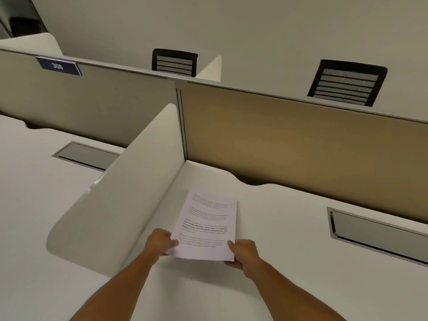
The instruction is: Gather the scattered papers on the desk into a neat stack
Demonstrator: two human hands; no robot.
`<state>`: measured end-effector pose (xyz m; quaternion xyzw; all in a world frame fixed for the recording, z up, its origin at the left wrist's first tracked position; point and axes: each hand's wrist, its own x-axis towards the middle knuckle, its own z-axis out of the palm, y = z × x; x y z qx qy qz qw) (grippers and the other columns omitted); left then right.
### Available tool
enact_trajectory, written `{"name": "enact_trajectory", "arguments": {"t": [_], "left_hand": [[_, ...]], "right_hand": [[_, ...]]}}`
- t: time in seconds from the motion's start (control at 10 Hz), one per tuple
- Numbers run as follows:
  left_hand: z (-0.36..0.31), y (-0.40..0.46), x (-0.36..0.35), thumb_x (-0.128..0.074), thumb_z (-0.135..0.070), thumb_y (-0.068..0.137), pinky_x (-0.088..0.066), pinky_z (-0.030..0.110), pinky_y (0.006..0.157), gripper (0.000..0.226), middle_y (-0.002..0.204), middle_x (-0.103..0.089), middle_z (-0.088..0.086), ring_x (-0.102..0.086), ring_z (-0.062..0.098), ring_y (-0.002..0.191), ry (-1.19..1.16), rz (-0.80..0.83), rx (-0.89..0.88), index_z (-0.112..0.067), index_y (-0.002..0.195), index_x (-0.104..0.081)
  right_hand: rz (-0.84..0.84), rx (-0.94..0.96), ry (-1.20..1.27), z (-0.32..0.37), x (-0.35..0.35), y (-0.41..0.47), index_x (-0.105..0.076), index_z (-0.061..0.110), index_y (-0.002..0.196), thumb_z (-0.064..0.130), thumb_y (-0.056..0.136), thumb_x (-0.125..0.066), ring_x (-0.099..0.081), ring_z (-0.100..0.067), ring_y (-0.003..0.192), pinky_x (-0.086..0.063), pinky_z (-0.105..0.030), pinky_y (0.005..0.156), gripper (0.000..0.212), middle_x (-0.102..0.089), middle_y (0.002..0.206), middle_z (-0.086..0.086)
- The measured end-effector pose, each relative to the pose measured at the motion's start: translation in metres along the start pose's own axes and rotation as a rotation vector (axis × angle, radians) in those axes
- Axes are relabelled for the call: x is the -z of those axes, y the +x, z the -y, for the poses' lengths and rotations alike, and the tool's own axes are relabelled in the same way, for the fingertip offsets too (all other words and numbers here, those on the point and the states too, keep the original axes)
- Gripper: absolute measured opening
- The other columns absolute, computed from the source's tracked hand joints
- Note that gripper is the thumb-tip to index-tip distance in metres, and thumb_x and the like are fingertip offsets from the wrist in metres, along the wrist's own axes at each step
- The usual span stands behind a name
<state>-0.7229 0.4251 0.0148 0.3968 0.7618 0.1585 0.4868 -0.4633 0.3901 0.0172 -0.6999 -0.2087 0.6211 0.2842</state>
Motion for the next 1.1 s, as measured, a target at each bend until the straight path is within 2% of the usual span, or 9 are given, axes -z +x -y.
{"name": "enact_trajectory", "arguments": {"t": [0.2,0.3,0.5,0.6,0.7,0.8,0.9,1.0,1.1], "left_hand": [[-0.022,0.042,0.026,-0.076,-0.009,0.083,-0.062,0.032,0.069,0.021,0.105,-0.074,0.015,-0.068,0.027,0.082,0.130,-0.066,-0.027,0.001,0.101,-0.073],[-0.025,0.066,0.031,-0.076,-0.012,0.085,-0.063,0.036,0.075,0.025,0.110,-0.073,0.017,-0.070,0.029,0.087,0.169,-0.081,-0.018,0.001,0.106,-0.072],[-0.023,0.099,0.029,-0.076,-0.015,0.084,-0.062,0.040,0.080,0.027,0.108,-0.074,0.017,-0.070,0.031,0.087,0.168,-0.160,0.011,-0.001,0.108,-0.074],[-0.023,0.111,0.025,-0.076,-0.017,0.085,-0.059,0.038,0.086,0.031,0.111,-0.074,0.017,-0.071,0.033,0.097,0.179,-0.222,0.004,-0.001,0.111,-0.073],[-0.023,0.117,0.019,-0.075,-0.017,0.085,-0.055,0.032,0.082,0.031,0.111,-0.074,0.017,-0.070,0.033,0.100,0.182,-0.247,0.014,0.000,0.111,-0.073],[-0.021,0.118,0.012,-0.070,-0.009,0.085,-0.051,0.030,0.070,0.017,0.098,-0.076,0.020,-0.071,0.033,0.089,0.205,-0.267,0.014,0.003,0.095,-0.075],[-0.017,0.120,0.009,-0.067,-0.007,0.085,-0.058,0.038,0.078,0.018,0.101,-0.075,0.021,-0.070,0.036,0.091,0.216,-0.269,0.004,0.003,0.098,-0.074],[-0.018,0.115,0.009,-0.067,-0.006,0.085,-0.058,0.040,0.083,0.021,0.106,-0.074,0.022,-0.069,0.036,0.097,0.224,-0.268,0.020,0.003,0.102,-0.073],[-0.021,0.110,0.011,-0.066,-0.011,0.088,-0.047,0.037,0.101,0.042,0.131,-0.063,0.020,-0.060,0.035,0.119,0.189,-0.303,-0.009,0.002,0.128,-0.059]], "right_hand": [[-0.020,-0.012,0.044,0.024,-0.040,0.027,-0.070,0.000,0.088,0.005,0.089,-0.069,-0.071,-0.037,0.096,-0.064,-0.042,0.062,0.006,-0.072,0.103,-0.021],[-0.051,-0.034,0.005,0.033,-0.053,0.044,-0.070,0.003,0.084,0.005,0.088,-0.069,-0.073,-0.035,0.089,-0.063,-0.037,0.054,0.005,-0.073,0.099,-0.020],[-0.095,-0.051,-0.075,0.039,-0.068,0.080,-0.074,0.002,0.087,0.010,0.082,-0.068,-0.074,-0.034,0.089,-0.063,-0.050,0.079,0.011,-0.076,0.095,-0.017],[-0.117,-0.057,-0.078,0.040,-0.072,0.095,-0.074,0.002,0.086,0.005,0.081,-0.070,-0.075,-0.034,0.085,-0.064,-0.049,0.075,0.007,-0.076,0.093,-0.018],[-0.147,-0.061,-0.085,0.039,-0.074,0.102,-0.074,0.002,0.082,0.005,0.078,-0.071,-0.075,-0.035,0.084,-0.064,-0.050,0.076,0.005,-0.077,0.090,-0.018],[-0.182,-0.047,-0.094,0.036,-0.073,0.105,-0.072,0.000,0.070,0.005,0.076,-0.070,-0.075,-0.038,0.085,-0.063,-0.053,0.076,0.008,-0.076,0.084,-0.023],[-0.163,-0.047,-0.113,0.033,-0.073,0.108,-0.070,-0.003,0.075,0.004,0.079,-0.069,-0.074,-0.038,0.090,-0.061,-0.052,0.085,0.009,-0.075,0.092,-0.026],[-0.136,-0.053,-0.151,0.035,-0.072,0.106,-0.067,0.004,0.074,0.003,0.079,-0.066,-0.071,-0.035,0.083,-0.059,-0.042,0.083,0.005,-0.074,0.099,-0.029],[-0.114,-0.078,-0.166,0.037,-0.067,0.101,-0.063,0.006,0.072,0.003,0.078,-0.068,-0.058,-0.028,0.066,-0.046,-0.031,0.064,0.009,-0.066,0.076,-0.019]]}}
